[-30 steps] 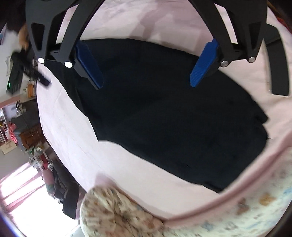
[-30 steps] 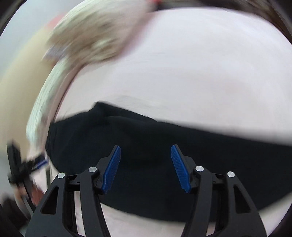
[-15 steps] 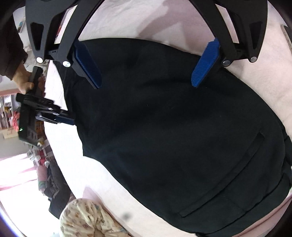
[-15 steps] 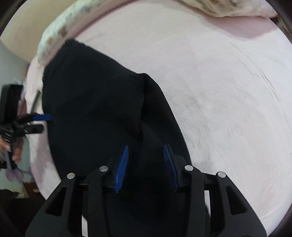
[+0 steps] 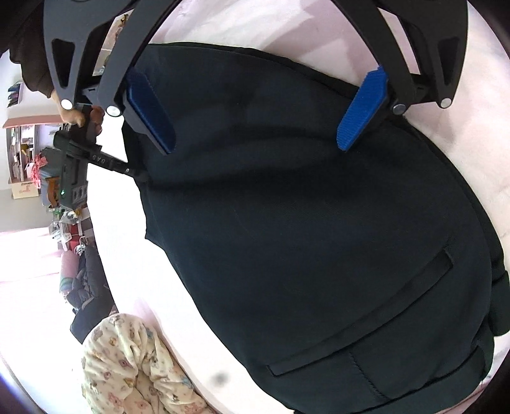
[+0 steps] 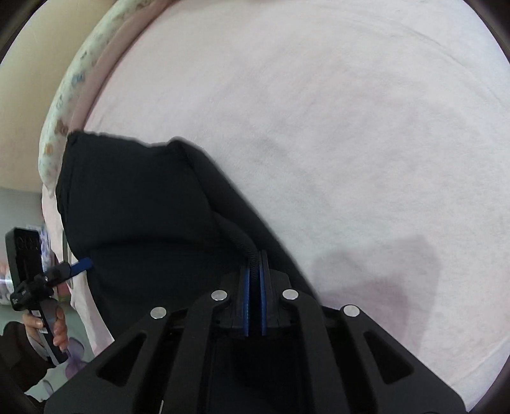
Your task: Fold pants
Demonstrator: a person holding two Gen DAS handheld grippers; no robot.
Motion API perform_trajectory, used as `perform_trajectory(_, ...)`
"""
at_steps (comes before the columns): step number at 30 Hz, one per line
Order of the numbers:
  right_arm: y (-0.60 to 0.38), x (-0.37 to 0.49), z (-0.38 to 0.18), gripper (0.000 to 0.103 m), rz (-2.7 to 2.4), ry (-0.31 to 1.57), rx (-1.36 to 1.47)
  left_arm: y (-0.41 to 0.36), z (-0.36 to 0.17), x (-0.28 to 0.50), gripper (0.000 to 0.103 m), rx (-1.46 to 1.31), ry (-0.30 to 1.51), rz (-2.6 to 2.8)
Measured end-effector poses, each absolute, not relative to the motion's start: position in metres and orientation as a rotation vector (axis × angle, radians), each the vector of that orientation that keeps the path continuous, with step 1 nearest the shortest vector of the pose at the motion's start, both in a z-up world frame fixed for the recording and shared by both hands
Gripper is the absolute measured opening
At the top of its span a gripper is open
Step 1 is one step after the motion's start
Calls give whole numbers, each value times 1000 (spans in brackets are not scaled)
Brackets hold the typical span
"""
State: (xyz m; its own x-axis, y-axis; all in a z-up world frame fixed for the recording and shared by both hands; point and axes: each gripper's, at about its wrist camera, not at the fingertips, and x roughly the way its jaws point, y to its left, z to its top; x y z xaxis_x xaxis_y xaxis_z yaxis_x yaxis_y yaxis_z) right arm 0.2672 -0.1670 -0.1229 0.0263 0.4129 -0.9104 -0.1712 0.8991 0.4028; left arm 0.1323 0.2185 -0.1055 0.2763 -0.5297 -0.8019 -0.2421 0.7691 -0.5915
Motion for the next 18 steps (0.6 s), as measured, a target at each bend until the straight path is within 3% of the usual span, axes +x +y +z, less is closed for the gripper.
perform_trajectory(1,-172,267,-115,5,461,1455,261,218,-105,131,101,-705,1310,-220)
perform_trajectory(3,-179,266,-100,27,468,1409,330,215,-101,131,101,-692,1311,-227)
perform_trajectory(5,-173,261,-87,37,498,1346,345,213,-96,130,101,-702,1301,-229)
perform_trajectory(10,-139,266,-86,37,619,1321,385,219,-95,120,96,-667,1293,-207)
perform_trajectory(12,-127,267,-100,35,602,1384,302,216,-94,119,96,-641,1293,-207)
perform_trajectory(13,-127,270,-115,28,509,1431,174,215,-94,119,96,-629,1294,-206)
perform_trajectory(14,-133,272,-124,0,466,1458,176,214,-94,119,96,-625,1294,-206)
perform_trajectory(18,-172,263,-99,0,403,1316,427,216,-92,118,96,-654,1294,-208)
